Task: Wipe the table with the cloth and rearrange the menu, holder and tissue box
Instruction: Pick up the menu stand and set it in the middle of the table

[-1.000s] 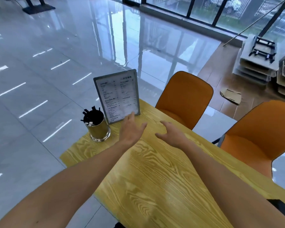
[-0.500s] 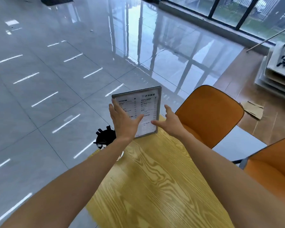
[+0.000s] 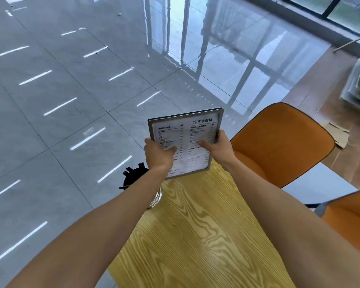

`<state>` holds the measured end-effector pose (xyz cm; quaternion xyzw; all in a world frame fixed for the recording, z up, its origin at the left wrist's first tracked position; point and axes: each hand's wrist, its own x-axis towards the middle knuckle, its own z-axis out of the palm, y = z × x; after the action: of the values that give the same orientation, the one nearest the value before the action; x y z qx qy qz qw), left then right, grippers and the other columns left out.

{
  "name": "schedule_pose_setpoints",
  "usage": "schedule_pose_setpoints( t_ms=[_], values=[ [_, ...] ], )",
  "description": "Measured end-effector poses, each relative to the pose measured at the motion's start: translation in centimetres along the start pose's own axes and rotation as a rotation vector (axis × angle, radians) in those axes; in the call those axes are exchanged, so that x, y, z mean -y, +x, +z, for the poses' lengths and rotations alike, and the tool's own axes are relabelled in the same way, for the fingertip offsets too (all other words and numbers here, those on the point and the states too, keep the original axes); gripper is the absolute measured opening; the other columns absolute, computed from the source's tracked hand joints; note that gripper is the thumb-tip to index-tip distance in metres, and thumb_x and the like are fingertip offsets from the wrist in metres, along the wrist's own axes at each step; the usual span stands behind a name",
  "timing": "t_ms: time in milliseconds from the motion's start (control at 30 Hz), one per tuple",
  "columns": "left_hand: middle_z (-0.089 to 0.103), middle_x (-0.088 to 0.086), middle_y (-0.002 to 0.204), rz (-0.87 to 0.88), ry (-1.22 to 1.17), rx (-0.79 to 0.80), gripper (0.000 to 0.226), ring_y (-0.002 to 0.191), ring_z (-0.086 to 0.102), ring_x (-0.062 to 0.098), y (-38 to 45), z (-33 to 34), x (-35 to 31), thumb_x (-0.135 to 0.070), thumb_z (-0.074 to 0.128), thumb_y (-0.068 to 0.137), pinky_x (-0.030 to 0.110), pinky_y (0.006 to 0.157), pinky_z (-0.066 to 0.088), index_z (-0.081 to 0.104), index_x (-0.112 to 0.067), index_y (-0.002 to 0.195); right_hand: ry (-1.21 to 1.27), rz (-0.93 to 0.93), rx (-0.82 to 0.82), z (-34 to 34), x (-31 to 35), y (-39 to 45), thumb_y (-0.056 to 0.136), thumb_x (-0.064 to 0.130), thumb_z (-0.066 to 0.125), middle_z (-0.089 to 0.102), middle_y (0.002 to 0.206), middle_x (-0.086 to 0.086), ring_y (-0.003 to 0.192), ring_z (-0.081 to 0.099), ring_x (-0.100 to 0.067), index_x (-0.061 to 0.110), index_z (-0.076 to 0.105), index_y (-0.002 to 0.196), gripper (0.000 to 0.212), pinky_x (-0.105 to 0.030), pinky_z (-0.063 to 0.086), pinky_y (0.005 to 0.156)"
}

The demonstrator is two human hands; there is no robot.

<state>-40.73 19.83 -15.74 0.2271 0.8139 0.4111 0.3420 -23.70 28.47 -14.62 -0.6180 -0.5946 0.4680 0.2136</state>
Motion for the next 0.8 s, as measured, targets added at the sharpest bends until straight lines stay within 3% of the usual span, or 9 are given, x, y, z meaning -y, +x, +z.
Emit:
schedule_pose_setpoints(
  t_ms=[167,267,367,533,800],
  values=[
    [0.058,0.009,0.115,0.085,0.154,-0.01,0.046,0.102,0.062,0.028,0.3,-0.2,0.0,-0.02,0.08,0.083,0.036,0.073,0.051,0.04,-0.015,0.106,-0.038,-0.008,-0.104,0.5,-1.5,0.0,0.083,0.02,0.085,0.067,0.125,-0.005,0.114,0.066,-0.025,0.013,0.051,0.119,0.05,-0.046,0.059,0.091],
    [0.06,0.007,0.109,0.136,0.208,-0.001,0.045,0.089,0.06,0.022,0.2,-0.2,0.1,-0.024,0.08,0.083,0.035,0.07,0.05,0.044,-0.011,0.107,-0.024,-0.009,-0.144,0.1,-2.8,-0.9,0.082,0.021,0.086,0.068,0.119,-0.001,0.11,0.067,-0.021,0.014,0.055,0.117,0.047,-0.04,0.06,0.087],
    [0.061,0.002,0.1,0.177,0.214,0.032,0.044,0.083,0.059,0.019,-0.8,-0.1,0.3,-0.027,0.083,0.08,0.035,0.068,0.052,0.046,-0.013,0.101,-0.015,0.001,-0.196,-0.6,-4.2,-2.5,0.078,0.025,0.088,0.069,0.115,0.004,0.107,0.067,-0.019,0.02,0.056,0.114,0.048,-0.044,0.06,0.087],
    [0.063,-0.002,0.098,0.236,0.232,0.111,0.04,0.087,0.064,0.023,-4.1,1.2,0.6,-0.026,0.082,0.079,0.042,0.074,0.057,0.049,-0.015,0.1,0.003,0.047,-0.25,-3.2,-7.8,-5.4,0.067,0.045,0.087,0.069,0.111,0.009,0.101,0.068,-0.014,0.029,0.058,0.108,0.053,-0.047,0.061,0.083],
    [0.069,-0.004,0.104,0.404,0.249,0.261,0.037,0.089,0.063,0.019,-12.3,6.0,0.0,-0.021,0.081,0.08,0.034,0.072,0.05,0.054,-0.021,0.105,0.071,0.101,-0.423,-9.9,-13.8,-13.3,0.066,0.046,0.088,0.07,0.112,0.004,0.102,0.068,-0.017,0.024,0.059,0.11,0.057,-0.047,0.061,0.083]
  ],
)
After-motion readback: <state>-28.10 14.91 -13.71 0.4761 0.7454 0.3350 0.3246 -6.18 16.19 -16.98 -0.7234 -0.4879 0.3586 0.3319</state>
